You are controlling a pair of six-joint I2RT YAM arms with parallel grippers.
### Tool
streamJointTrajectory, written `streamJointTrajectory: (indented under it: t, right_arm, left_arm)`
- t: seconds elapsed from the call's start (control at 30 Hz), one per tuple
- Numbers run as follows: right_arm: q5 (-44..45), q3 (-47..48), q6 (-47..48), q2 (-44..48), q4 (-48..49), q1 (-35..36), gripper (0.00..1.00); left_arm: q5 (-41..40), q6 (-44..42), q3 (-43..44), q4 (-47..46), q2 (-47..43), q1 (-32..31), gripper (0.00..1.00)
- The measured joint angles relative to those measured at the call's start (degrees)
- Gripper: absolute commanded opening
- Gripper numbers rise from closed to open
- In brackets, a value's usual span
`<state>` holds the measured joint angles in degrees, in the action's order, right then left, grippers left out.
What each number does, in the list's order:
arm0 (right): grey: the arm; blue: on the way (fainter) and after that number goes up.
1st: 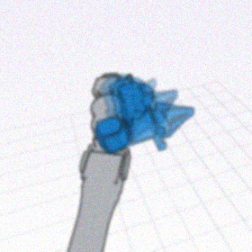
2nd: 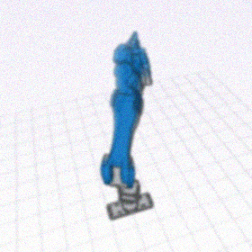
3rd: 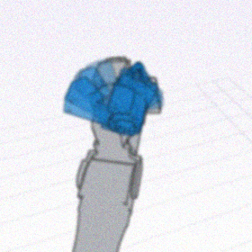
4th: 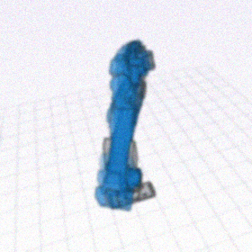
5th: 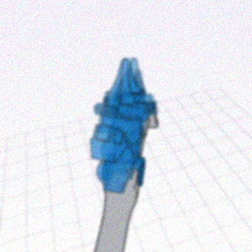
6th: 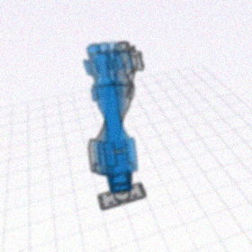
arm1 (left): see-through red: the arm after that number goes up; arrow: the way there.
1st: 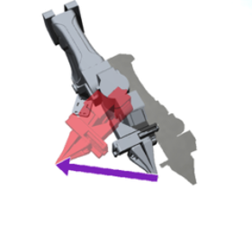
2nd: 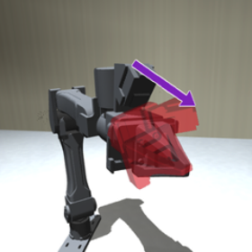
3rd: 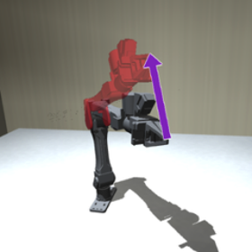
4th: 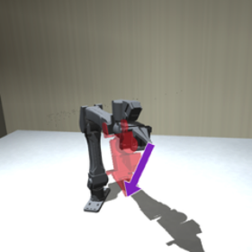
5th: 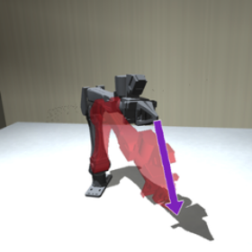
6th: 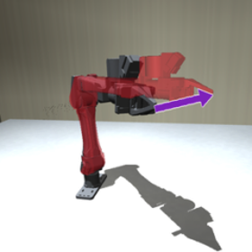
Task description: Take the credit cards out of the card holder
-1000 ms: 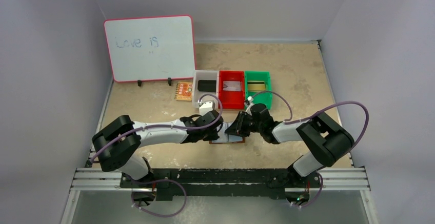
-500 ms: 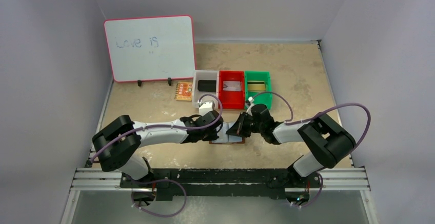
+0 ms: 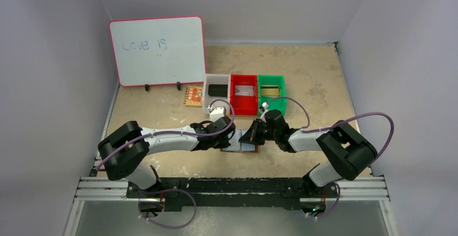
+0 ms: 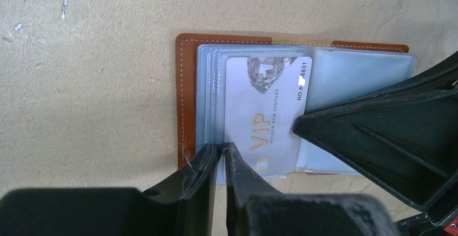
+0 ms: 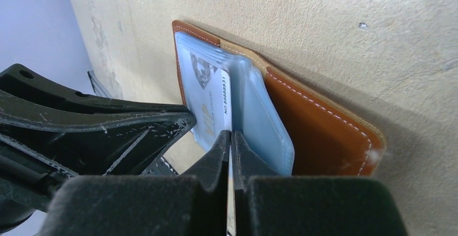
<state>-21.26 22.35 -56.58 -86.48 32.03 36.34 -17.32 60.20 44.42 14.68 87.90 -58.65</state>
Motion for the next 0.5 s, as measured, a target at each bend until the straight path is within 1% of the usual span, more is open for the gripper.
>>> streamJointTrajectory:
  t: [0.23,0.5]
  right_arm:
    - [2.2,0.0,0.0,2.3,-3.5,0.0,0.00]
    - [3.0,0.0,-0.5,2.6,-5.1,0.0,0.00]
  left_arm:
    - [0.0,0.0,0.4,0.2,0.3,0.0,0.11]
    - [-0.1,0.0,0.5,0.3,0.4,0.0,0.11]
